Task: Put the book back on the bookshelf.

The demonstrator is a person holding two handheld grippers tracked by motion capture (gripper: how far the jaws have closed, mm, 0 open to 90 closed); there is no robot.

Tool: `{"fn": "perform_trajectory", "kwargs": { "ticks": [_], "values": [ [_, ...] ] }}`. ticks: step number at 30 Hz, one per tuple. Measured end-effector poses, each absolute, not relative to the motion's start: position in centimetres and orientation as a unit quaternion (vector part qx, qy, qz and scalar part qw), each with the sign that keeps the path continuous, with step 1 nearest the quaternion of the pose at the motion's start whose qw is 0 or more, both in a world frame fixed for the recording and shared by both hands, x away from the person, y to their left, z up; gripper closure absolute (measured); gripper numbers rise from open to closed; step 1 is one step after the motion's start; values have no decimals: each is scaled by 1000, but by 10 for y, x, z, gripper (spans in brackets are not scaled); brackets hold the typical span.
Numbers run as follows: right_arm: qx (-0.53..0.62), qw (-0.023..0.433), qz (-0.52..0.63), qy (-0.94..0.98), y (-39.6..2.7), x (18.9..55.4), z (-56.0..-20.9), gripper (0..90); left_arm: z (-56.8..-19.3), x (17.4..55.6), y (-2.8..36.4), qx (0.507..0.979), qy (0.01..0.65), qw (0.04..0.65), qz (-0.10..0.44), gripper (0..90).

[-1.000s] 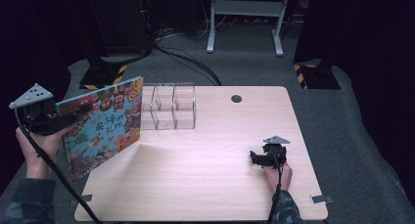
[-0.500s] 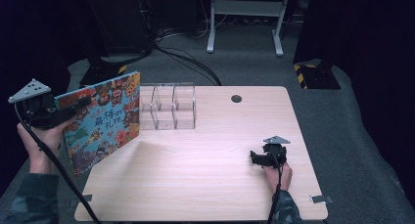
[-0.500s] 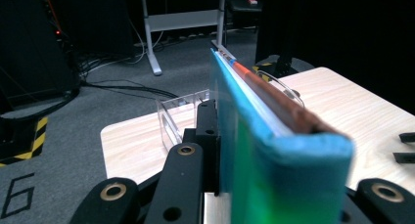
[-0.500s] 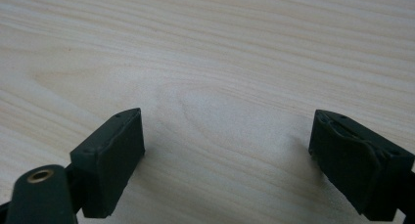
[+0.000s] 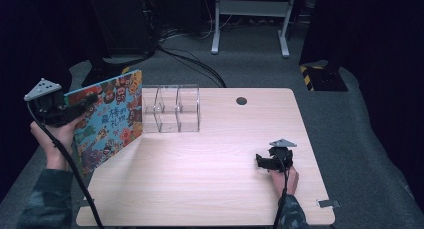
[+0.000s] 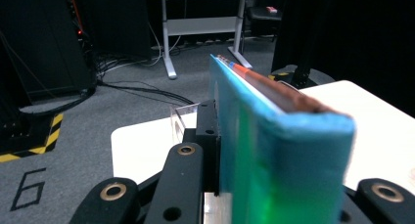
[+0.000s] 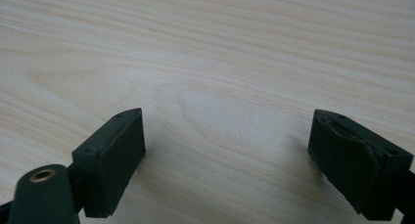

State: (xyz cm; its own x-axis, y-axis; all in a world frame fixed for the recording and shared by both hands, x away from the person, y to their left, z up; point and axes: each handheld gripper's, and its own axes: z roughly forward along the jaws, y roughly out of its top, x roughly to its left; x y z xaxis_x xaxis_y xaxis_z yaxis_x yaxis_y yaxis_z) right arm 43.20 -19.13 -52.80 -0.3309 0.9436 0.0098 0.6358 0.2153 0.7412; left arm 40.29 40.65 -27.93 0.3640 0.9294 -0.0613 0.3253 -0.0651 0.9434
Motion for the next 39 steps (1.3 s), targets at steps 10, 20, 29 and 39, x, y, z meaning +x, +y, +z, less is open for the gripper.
{"fn": "perform_trajectory", "kwargs": {
  "ticks": [10, 20, 29, 39],
  "values": [
    [531, 231, 333, 744, -191, 432, -528, 135, -281, 402, 407, 642, 480, 514, 305, 812],
    [529, 231, 333, 745, -191, 432, -528, 134, -288, 410, 395, 616, 478, 533, 331, 812],
    [528, 231, 333, 746, -191, 432, -528, 134, -302, 422, 379, 602, 471, 544, 346, 811],
    [528, 232, 333, 746, -191, 432, -528, 135, -317, 426, 372, 586, 459, 564, 359, 811]
  ]
}}
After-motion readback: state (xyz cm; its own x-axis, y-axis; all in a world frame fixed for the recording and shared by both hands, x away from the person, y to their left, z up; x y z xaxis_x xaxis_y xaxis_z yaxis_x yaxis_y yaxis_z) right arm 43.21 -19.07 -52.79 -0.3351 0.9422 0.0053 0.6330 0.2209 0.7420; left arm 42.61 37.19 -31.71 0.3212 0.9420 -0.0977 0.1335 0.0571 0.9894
